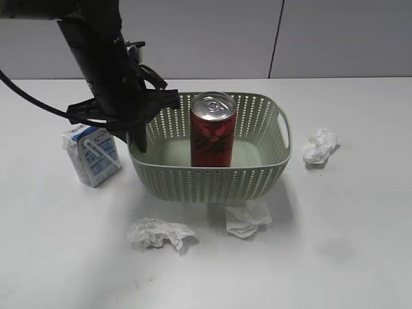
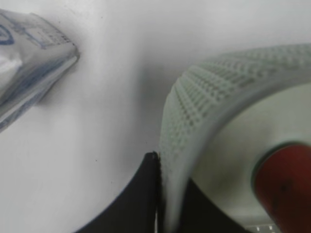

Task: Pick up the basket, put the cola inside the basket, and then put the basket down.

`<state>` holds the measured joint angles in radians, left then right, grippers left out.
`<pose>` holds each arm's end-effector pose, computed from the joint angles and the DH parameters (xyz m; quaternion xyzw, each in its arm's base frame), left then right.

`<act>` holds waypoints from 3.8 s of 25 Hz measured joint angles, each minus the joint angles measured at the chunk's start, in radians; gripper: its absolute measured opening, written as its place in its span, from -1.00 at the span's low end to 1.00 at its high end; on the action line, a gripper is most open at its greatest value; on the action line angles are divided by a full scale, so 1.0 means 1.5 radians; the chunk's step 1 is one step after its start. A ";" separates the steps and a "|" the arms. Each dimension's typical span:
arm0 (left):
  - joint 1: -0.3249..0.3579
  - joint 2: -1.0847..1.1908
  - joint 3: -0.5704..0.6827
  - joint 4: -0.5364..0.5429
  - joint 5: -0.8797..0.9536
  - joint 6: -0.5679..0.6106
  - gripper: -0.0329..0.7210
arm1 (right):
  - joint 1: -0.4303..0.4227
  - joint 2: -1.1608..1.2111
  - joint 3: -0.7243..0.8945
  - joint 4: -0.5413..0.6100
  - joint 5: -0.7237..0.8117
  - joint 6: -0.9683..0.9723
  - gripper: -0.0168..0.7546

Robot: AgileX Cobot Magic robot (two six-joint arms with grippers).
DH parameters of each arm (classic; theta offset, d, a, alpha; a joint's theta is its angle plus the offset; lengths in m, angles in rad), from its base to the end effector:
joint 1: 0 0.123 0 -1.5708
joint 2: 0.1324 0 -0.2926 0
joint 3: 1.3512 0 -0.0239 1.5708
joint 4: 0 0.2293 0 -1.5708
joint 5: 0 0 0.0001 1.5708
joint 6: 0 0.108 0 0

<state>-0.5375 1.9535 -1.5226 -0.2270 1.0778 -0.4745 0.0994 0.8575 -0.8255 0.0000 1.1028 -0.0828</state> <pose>0.3196 -0.2155 0.2184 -0.0148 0.9918 -0.1264 0.0147 0.1203 0.0120 0.3105 -0.0879 0.9620 0.0021 0.2586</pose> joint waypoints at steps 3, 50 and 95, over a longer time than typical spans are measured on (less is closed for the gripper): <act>0.000 0.000 0.000 -0.002 0.002 0.000 -0.90 | 0.000 -0.088 0.080 -0.006 -0.015 0.000 0.58; 0.059 0.335 -0.484 -0.010 0.102 0.003 -0.90 | 0.000 -0.575 0.216 -0.034 -0.049 -0.013 0.50; 0.184 0.112 -0.491 0.038 0.096 0.175 0.84 | 0.000 -0.575 0.216 -0.050 -0.049 0.012 0.50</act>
<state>-0.2615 2.1215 -2.2585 -0.1707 1.2212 -0.2120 0.0994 -0.0054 -0.5019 -0.0746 1.0300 -0.0642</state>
